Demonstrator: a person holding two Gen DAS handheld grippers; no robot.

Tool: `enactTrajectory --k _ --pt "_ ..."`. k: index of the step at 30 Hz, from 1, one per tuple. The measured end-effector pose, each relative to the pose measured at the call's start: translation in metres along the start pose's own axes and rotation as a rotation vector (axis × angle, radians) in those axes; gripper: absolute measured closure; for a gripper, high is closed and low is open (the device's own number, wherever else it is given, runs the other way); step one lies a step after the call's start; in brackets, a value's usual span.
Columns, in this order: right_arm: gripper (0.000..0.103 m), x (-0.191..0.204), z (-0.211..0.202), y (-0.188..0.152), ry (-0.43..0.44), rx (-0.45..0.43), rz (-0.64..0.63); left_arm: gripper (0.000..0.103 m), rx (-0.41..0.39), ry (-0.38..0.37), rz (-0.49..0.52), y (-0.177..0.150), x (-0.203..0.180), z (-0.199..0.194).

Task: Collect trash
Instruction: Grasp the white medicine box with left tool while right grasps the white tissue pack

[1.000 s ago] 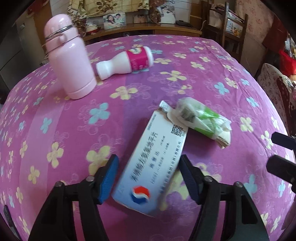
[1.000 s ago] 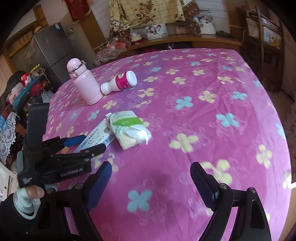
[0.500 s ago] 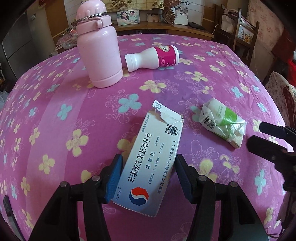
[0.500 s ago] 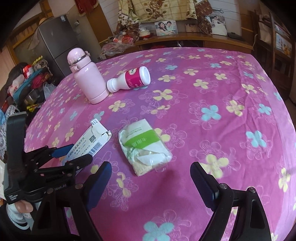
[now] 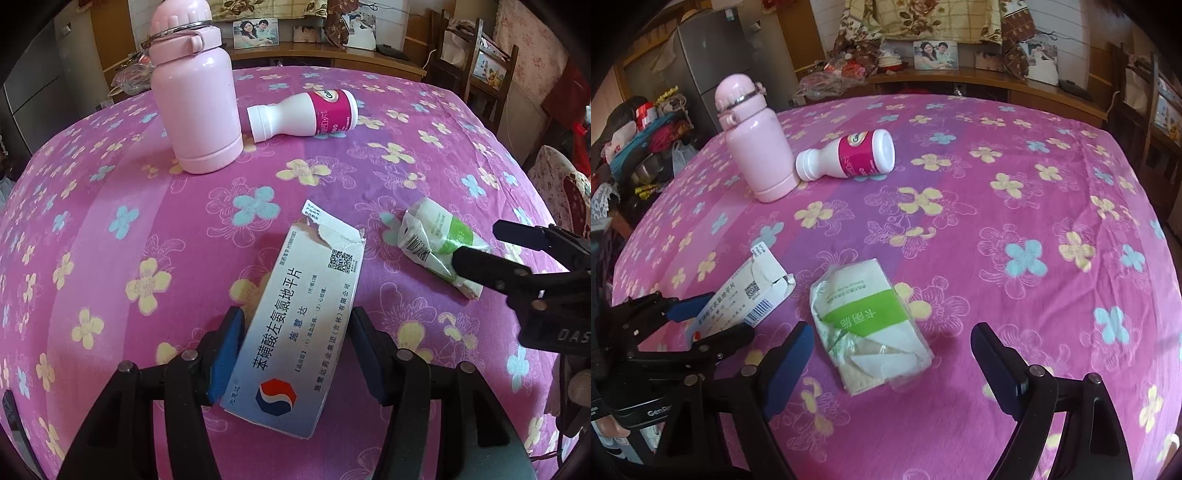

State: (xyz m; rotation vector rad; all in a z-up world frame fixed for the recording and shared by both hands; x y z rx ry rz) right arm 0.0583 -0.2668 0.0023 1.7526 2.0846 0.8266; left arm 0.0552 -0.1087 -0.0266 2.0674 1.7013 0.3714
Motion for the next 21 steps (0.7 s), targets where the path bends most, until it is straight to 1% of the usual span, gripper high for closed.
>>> enactTrajectory --k 4,8,11,12,13,14,15,17,18,19,21 --pt "0.014 0.004 0.009 0.004 -0.002 0.008 -0.040 0.041 0.003 -0.010 -0.008 0.002 0.000 0.001" --pt "0.014 0.008 0.016 0.007 -0.010 0.011 -0.074 0.041 0.000 -0.004 -0.004 0.003 0.001 0.003" --pt "0.014 0.013 0.020 0.006 -0.031 0.004 -0.114 0.041 -0.004 -0.003 -0.010 0.005 0.002 0.003" --pt "0.020 0.016 0.021 0.005 -0.037 -0.001 -0.127 0.041 -0.006 -0.003 -0.010 0.005 0.003 0.003" --pt "0.037 0.019 0.021 0.004 -0.039 -0.005 -0.144 0.041 -0.007 -0.003 -0.009 0.004 0.003 0.003" --pt "0.044 0.022 0.021 0.002 -0.051 -0.004 -0.158 0.041 -0.009 -0.001 -0.008 0.004 0.002 0.003" --pt "0.046 0.024 0.019 0.001 -0.072 -0.013 -0.172 0.041 -0.011 0.001 -0.005 0.004 0.002 0.003" --pt "0.049 0.026 0.017 -0.002 -0.063 -0.012 -0.169 0.042 -0.015 0.006 -0.004 0.004 0.002 0.003" --pt "0.052 0.025 0.015 -0.003 -0.061 -0.014 -0.163 0.046 -0.018 0.005 -0.001 0.003 0.001 0.002" --pt "0.055 0.024 0.013 -0.005 -0.060 -0.016 -0.155 0.046 -0.017 0.004 -0.001 0.003 0.000 0.001" --pt "0.055 0.021 0.005 -0.010 -0.062 -0.031 -0.133 0.046 -0.018 -0.011 -0.012 0.002 0.000 -0.001"
Point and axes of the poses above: each gripper's, at about its wrist camera, not at the fingertips, and z roughly the way its jaws point, x to its left, y to its top, the point moved 5 cm from there along z, roughly the way its jaws point, and after that the axes turned 6 degrees about -z, right-handed, at the moved point
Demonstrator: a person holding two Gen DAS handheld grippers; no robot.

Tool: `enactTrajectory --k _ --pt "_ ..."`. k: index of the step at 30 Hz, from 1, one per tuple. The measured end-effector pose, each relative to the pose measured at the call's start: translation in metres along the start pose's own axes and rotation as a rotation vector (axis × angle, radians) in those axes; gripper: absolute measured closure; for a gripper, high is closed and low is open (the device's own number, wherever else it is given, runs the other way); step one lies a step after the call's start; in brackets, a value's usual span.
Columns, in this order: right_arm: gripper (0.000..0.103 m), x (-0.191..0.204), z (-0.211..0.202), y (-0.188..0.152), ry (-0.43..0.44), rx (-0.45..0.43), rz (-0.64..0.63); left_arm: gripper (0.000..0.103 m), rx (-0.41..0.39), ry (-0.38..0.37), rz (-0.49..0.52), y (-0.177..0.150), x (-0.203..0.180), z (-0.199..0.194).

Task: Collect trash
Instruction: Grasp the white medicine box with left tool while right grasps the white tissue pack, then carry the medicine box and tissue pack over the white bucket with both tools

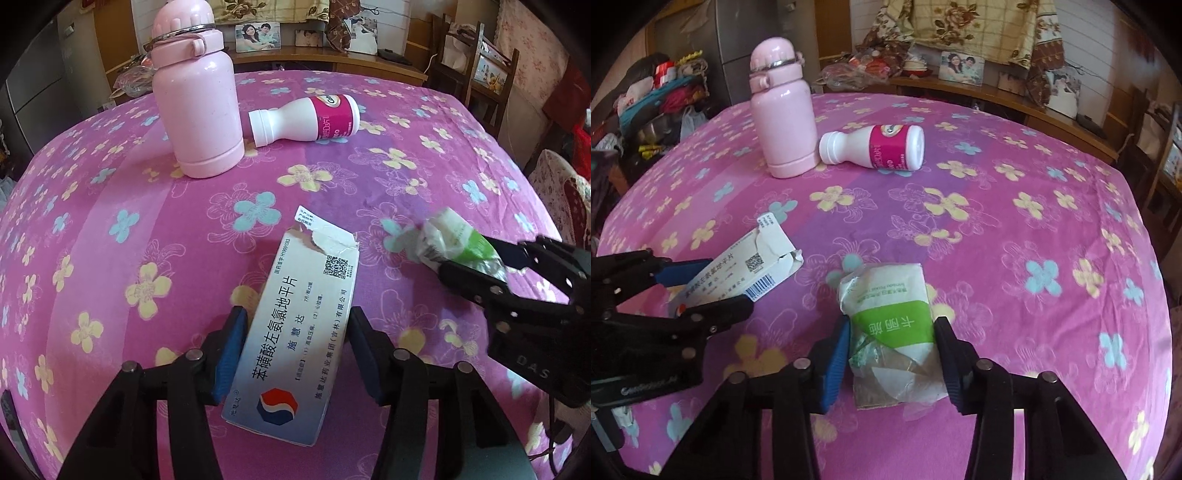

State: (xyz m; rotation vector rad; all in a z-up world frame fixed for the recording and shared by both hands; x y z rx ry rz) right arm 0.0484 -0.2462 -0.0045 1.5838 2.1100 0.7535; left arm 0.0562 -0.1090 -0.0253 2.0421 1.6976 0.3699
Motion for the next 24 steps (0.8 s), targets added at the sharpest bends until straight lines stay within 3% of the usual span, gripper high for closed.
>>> enactTrajectory --k 6,24 --pt "0.056 -0.006 -0.035 -0.020 -0.002 -0.049 0.077 0.047 -0.021 -0.025 -0.009 -0.011 -0.007 -0.014" --pt "0.056 -0.026 -0.109 -0.092 -0.056 -0.074 0.277 0.047 -0.053 -0.059 0.023 -0.059 -0.049 -0.064"
Point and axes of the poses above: each gripper's, at about its wrist camera, not at the fingertips, and z roughly the way its jaws point, x to its left, y to its top, the point moved 5 cm from there along z, roughly the way its jaws point, and after that the axes turned 6 degrees about -z, right-handed, at the moved point
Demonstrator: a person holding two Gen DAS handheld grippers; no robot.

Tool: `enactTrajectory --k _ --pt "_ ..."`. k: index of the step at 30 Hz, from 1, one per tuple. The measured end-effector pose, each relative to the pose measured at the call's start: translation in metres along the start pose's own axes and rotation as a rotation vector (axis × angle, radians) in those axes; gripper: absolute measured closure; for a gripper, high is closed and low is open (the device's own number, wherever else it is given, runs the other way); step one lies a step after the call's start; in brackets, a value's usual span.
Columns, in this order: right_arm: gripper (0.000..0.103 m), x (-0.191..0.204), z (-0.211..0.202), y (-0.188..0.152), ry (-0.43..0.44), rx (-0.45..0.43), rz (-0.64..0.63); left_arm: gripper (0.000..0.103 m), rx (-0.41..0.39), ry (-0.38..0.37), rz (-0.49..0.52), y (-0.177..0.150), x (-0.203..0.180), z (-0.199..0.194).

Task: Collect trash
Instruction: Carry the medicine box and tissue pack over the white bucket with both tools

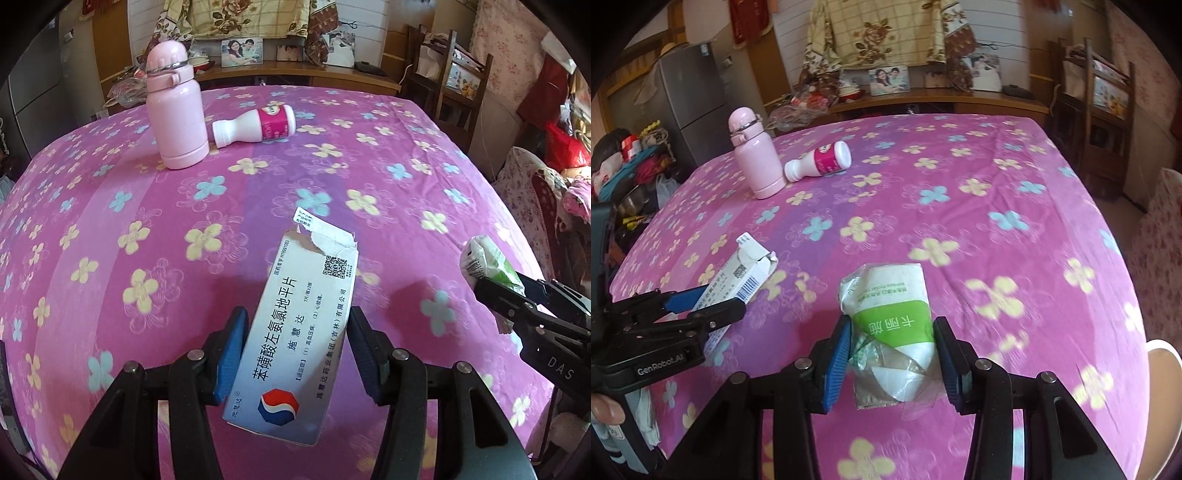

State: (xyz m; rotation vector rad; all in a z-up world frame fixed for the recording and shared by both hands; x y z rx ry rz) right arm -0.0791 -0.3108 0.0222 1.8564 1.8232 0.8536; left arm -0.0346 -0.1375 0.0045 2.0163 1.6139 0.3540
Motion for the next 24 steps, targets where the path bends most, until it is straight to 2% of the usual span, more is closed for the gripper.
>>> enactTrajectory --k 13,24 --pt "0.056 -0.026 -0.044 -0.033 -0.051 -0.024 0.077 0.047 -0.024 -0.054 0.063 -0.024 -0.056 -0.028" --pt "0.055 -0.079 -0.083 -0.066 -0.141 -0.030 0.146 0.047 -0.018 -0.124 0.148 -0.040 -0.124 -0.034"
Point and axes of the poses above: each gripper's, at about its wrist camera, not at the fingertips, and z roughly the way its jaws point, x to its left, y to its top, the point moved 5 cm from there along z, roughly the way its jaws point, and after that the axes turned 6 degrees about -z, right-handed, at the moved point
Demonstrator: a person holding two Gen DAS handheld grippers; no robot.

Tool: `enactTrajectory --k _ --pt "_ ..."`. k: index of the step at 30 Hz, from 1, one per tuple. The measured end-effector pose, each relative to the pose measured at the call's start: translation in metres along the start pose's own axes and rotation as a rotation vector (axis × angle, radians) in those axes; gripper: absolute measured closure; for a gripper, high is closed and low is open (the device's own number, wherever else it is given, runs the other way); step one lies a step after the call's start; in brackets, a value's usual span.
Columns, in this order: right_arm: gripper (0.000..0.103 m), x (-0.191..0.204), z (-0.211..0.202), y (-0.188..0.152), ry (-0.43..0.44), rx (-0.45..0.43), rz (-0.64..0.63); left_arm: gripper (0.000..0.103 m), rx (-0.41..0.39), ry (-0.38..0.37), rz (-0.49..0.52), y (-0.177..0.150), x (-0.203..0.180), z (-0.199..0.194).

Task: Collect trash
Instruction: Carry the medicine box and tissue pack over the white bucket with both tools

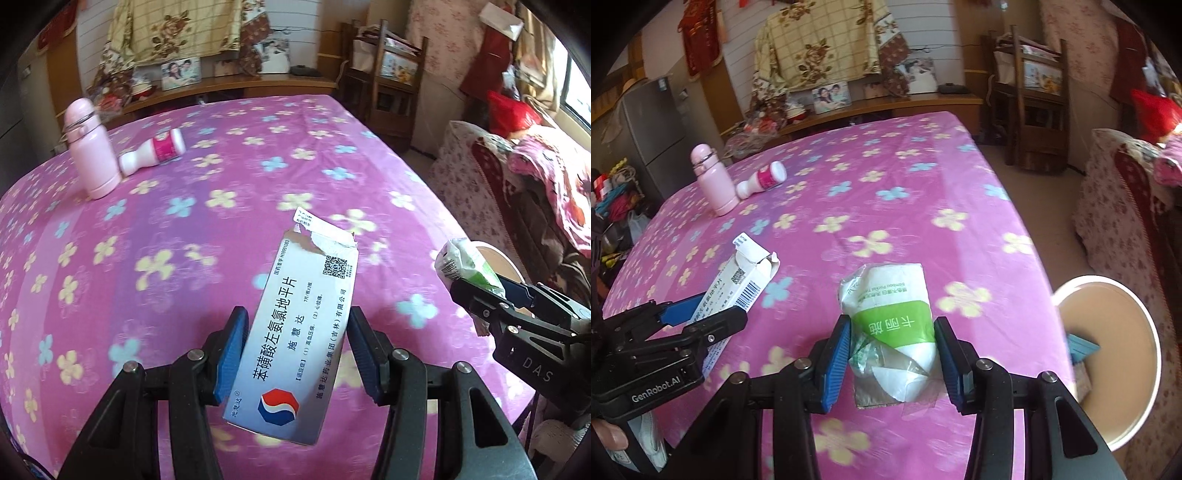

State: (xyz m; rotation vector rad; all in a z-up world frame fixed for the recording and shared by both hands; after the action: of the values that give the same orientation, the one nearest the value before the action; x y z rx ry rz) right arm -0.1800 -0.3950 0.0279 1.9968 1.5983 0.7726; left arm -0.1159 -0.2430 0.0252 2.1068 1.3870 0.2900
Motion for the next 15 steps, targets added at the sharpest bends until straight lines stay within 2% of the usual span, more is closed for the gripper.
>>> enactTrajectory --k 15 --pt "0.054 -0.094 -0.042 -0.027 -0.104 -0.021 0.117 0.047 0.025 -0.095 0.146 -0.007 -0.107 0.012"
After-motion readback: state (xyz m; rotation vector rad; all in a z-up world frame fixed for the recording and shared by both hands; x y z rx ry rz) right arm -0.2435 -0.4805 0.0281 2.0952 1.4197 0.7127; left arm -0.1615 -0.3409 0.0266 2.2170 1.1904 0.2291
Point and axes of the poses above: each gripper's, at about its wrist camera, not at the fingertips, and z roughly the way its jaws point, x to its left, y to its top, the point moved 5 cm from there along z, roughly the way its jaws point, and after that the axes turned 6 degrees about -z, right-handed, at the moved point
